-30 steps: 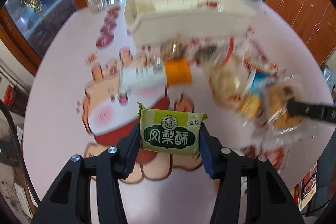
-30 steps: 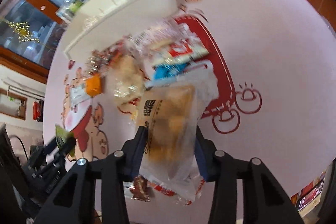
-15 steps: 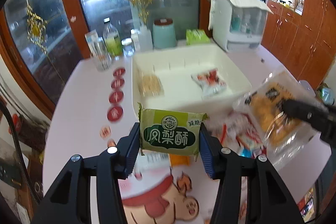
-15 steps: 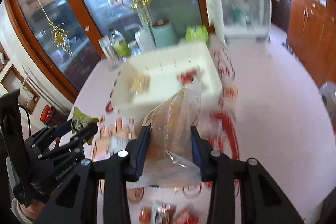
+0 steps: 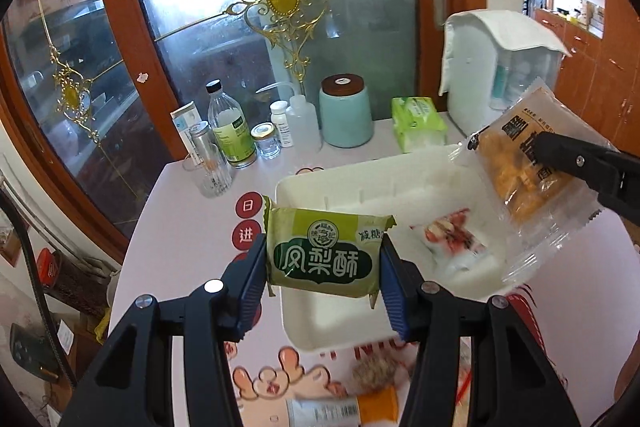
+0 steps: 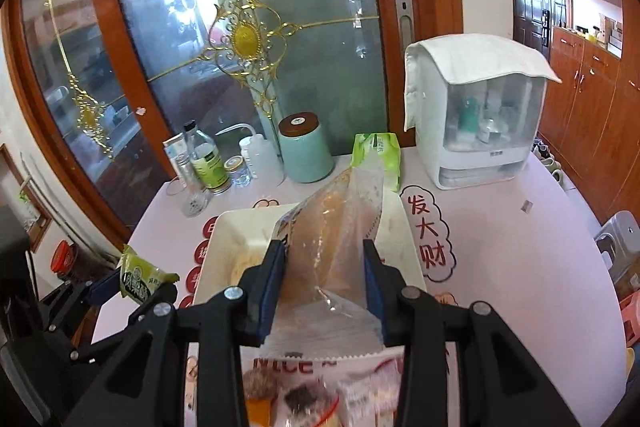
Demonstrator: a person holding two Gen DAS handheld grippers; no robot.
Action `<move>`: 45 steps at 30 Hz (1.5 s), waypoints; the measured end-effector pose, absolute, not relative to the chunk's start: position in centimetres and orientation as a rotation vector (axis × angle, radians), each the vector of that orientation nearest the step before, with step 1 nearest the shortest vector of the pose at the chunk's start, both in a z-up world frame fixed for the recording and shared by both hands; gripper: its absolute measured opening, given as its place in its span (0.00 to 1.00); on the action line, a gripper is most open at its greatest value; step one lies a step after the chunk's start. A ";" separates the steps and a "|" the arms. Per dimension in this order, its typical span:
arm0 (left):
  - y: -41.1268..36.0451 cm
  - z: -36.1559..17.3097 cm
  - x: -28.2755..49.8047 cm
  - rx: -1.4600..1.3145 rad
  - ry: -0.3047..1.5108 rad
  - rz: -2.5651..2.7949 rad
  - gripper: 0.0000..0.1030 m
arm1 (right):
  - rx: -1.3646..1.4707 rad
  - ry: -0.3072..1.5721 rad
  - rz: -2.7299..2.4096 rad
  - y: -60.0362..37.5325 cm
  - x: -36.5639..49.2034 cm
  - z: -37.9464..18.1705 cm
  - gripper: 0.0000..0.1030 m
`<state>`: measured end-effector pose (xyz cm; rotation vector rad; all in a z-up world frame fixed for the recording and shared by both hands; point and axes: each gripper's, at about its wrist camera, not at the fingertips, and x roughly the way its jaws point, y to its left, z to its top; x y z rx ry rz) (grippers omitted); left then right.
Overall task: Organize snacks
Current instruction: 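Carry both packs over the tray and open both grippers to drop them, then move both grippers back to the red and brown snack packs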
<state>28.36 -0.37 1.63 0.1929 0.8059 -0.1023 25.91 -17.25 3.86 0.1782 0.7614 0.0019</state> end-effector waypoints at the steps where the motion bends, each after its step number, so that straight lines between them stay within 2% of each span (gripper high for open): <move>1: -0.4 1.4 28.9 0.194 0.813 -0.098 0.49 | 0.172 0.768 0.001 -17.1 26.8 3.5 0.38; 4: -0.6 0.2 31.3 0.169 0.856 -0.095 0.54 | 0.176 0.814 0.004 -17.0 29.1 2.0 0.40; 6: -0.4 -0.5 32.3 0.134 0.873 -0.091 0.68 | 0.210 0.848 0.019 -17.2 30.2 0.9 0.41; 7: -0.3 -0.8 32.5 0.122 0.877 -0.086 0.83 | 0.222 0.859 0.014 -17.3 30.7 0.5 0.43; 8: -0.2 -1.0 32.9 0.107 0.876 -0.082 0.90 | 0.225 0.874 0.011 -17.4 31.1 0.2 0.50; 9: -0.1 -1.1 33.0 0.099 0.873 -0.084 0.91 | 0.223 0.880 0.008 -17.4 31.2 0.0 0.58; 11: 0.0 -1.3 33.1 0.096 0.878 -0.094 0.91 | 0.198 0.886 -0.003 -17.2 31.4 -0.3 0.66; 13: 0.0 -1.4 33.1 0.104 0.883 -0.105 0.91 | 0.174 0.888 0.003 -17.1 31.4 -0.4 0.67; 27: 1.9 0.5 29.1 0.047 0.837 -0.132 0.91 | 0.115 0.831 0.017 -18.2 27.1 0.8 0.68; 45: -0.8 -0.1 13.9 0.105 0.864 -0.232 0.91 | 0.046 0.864 0.066 -21.3 11.7 0.5 0.68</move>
